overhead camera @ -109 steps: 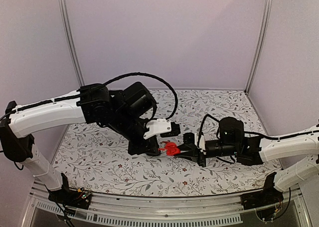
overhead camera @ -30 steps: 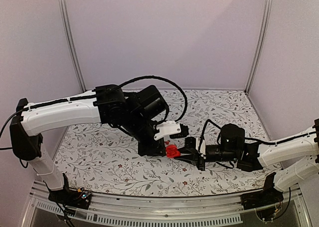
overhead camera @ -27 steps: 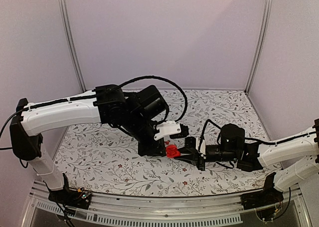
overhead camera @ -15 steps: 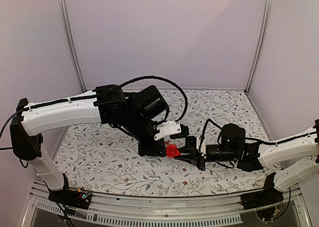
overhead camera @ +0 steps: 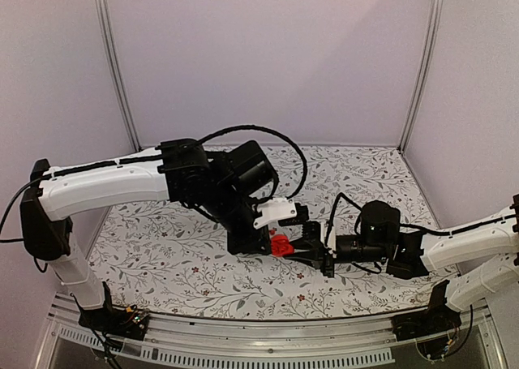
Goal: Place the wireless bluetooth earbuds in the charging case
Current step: Insert the left earbud into the left side groove of the charging case.
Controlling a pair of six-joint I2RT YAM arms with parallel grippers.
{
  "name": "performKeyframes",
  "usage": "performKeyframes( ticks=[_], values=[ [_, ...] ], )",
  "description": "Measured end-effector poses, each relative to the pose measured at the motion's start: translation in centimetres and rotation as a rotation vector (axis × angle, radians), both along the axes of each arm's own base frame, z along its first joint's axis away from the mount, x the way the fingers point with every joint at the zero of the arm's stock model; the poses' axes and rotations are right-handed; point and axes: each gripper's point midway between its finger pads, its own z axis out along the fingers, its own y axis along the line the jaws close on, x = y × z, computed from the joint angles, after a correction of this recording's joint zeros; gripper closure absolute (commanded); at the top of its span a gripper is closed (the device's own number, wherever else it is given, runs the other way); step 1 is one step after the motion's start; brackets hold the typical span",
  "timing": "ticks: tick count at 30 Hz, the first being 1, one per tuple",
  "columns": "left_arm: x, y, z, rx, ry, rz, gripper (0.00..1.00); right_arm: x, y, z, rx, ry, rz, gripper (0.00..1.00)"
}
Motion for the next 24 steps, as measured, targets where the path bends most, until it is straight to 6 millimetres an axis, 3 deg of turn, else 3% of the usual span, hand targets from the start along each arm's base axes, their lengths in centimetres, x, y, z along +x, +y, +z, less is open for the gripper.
performKeyframes(
  ticks=[24],
  values=[
    [-1.3, -0.2, 0.4, -0.014, 0.067, -0.032, 0.88, -0.6, 0.0, -0.3, -0.002, 0.019, 0.023, 1.00]
  ],
)
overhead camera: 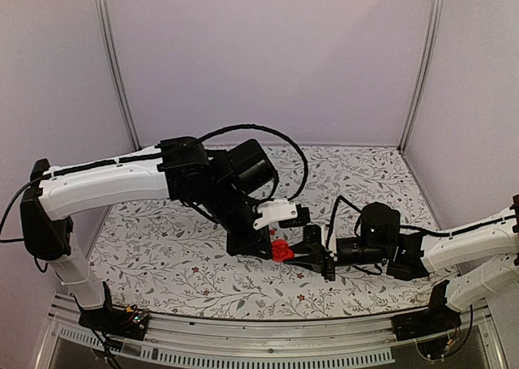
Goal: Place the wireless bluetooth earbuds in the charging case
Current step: Insert the left earbud into the left side groove of the charging case.
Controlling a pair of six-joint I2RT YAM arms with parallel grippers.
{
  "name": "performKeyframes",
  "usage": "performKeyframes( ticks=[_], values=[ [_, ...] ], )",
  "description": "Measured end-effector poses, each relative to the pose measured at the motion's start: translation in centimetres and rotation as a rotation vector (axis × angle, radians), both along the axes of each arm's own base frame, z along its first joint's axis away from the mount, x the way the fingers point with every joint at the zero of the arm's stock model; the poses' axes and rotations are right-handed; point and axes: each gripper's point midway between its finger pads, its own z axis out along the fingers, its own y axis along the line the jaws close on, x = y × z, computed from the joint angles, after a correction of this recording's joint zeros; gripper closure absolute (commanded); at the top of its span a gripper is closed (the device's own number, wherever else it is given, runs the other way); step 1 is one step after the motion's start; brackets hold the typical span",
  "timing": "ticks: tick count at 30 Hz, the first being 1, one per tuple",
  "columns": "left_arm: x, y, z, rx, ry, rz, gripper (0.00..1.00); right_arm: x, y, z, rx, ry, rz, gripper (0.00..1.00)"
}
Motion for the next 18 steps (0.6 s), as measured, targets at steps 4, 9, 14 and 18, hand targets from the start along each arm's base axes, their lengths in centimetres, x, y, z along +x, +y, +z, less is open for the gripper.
performKeyframes(
  ticks=[4, 9, 14, 18],
  values=[
    [-0.21, -0.17, 0.15, -0.010, 0.012, -0.004, 0.89, 0.07, -0.03, -0.02, 0.001, 0.001, -0.005, 1.00],
    [-0.33, -0.48, 0.37, -0.025, 0.019, -0.009, 0.89, 0.14, -0.17, 0.39, 0.020, -0.003, -0.014, 1.00],
    [-0.31, -0.69, 0.50, -0.036, 0.017, -0.011, 0.87, 0.07, -0.29, 0.77, 0.034, -0.001, -0.016, 1.00],
    [-0.27, -0.77, 0.53, -0.038, 0.016, -0.010, 0.83, 0.04, -0.31, 0.90, 0.041, 0.001, -0.016, 1.00]
  ],
)
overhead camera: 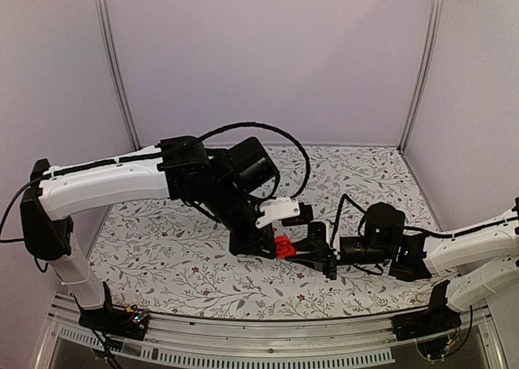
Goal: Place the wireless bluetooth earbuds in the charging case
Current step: Insert the left earbud into the left side groove of the charging case.
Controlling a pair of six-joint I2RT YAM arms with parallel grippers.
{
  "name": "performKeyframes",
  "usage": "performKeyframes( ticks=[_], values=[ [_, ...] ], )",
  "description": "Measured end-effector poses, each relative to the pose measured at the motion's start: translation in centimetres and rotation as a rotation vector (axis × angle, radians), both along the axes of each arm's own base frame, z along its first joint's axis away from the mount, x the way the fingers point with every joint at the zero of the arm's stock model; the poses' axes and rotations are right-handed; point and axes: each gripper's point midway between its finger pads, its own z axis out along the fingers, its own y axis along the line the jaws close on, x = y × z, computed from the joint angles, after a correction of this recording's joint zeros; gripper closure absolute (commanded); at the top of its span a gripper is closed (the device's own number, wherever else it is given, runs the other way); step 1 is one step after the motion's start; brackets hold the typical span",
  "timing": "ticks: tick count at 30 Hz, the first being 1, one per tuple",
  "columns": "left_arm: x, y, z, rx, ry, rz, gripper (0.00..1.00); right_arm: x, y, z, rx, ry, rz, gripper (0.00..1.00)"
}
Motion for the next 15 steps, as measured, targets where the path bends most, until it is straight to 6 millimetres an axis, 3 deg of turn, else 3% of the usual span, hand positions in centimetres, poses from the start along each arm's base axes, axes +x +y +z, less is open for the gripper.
performKeyframes(
  ticks=[5, 15],
  values=[
    [0.31, -0.23, 0.14, -0.003, -0.015, 0.005, 0.76, -0.16, 0.00, 0.18, 0.008, 0.002, 0.008, 1.00],
    [0.67, -0.44, 0.43, -0.006, -0.043, 0.020, 0.72, -0.18, -0.05, 0.63, 0.021, 0.001, 0.007, 1.00]
  ],
)
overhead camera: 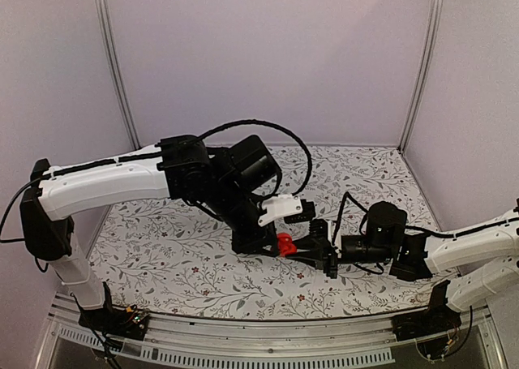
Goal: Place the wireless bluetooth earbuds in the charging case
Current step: Insert the left earbud into the left side groove of the charging case, then pick up the right earbud from the center of the board.
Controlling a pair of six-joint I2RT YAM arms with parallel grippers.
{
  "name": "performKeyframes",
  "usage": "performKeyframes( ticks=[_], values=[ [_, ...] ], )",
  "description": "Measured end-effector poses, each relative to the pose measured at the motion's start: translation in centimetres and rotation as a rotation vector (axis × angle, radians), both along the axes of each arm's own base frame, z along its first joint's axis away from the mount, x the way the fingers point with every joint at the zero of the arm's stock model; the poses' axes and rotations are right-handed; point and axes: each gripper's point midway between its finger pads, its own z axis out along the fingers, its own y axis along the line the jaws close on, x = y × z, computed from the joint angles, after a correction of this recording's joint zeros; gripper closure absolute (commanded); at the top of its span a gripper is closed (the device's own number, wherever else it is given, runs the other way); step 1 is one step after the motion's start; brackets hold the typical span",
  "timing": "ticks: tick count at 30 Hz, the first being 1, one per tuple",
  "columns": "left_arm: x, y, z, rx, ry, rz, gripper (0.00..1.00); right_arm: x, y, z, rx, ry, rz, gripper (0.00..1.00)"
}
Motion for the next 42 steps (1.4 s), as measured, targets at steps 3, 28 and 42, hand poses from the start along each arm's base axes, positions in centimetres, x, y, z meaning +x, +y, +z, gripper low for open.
performKeyframes(
  ticks=[3, 28, 42],
  values=[
    [0.0, 0.0, 0.2, -0.002, -0.004, 0.001, 0.69, 0.0, 0.0, 0.0, 0.000, 0.003, -0.001, 1.00],
    [4.8, 4.6, 7.1, -0.335, -0.185, 0.244, 0.02, 0.6, -0.9, 2.6, 0.090, 0.037, -0.029, 1.00],
    [17.2, 7.3, 1.2, -0.379, -0.076, 0.549, 0.00, 4.1, -6.9, 4.1, 0.218, 0.113, -0.222, 1.00]
  ],
)
